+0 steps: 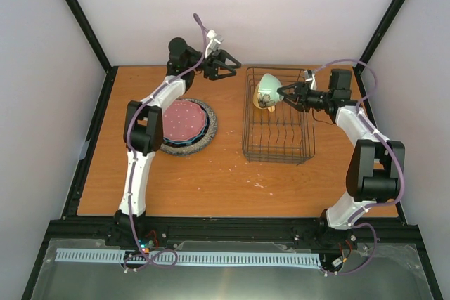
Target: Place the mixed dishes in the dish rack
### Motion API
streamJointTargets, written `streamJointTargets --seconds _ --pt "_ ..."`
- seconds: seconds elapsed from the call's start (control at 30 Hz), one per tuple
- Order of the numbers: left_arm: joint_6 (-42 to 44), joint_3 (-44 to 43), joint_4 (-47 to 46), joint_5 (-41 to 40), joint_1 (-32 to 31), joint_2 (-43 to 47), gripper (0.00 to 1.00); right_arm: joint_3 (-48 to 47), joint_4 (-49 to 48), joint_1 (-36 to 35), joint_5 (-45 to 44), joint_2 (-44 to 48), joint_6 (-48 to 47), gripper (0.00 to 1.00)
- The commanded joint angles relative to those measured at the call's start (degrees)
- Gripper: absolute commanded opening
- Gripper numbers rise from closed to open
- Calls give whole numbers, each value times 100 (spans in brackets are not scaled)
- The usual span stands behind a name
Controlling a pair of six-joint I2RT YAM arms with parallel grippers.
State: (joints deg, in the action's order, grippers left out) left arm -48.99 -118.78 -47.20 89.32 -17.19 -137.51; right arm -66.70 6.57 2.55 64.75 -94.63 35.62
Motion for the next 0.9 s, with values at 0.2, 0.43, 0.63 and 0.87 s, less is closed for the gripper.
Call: streamJointTargets --seconds 0.2,0.43,0.63,0.87 --pt "-19 808 -309 1021 613 614 58 -802 1462 263 -1225 336 -1215 3" --pt "4007 1228 4031 -504 934 1728 59 -1278 2297 307 -2290 240 -1608 3" --pt "5954 941 6762 -3187 871 2258 62 -1578 2449 307 -3072 103 -1602 3" --pt "5956 1895 6827 -5208 875 2970 61 -1892 2626 275 -3640 -306 -1736 3"
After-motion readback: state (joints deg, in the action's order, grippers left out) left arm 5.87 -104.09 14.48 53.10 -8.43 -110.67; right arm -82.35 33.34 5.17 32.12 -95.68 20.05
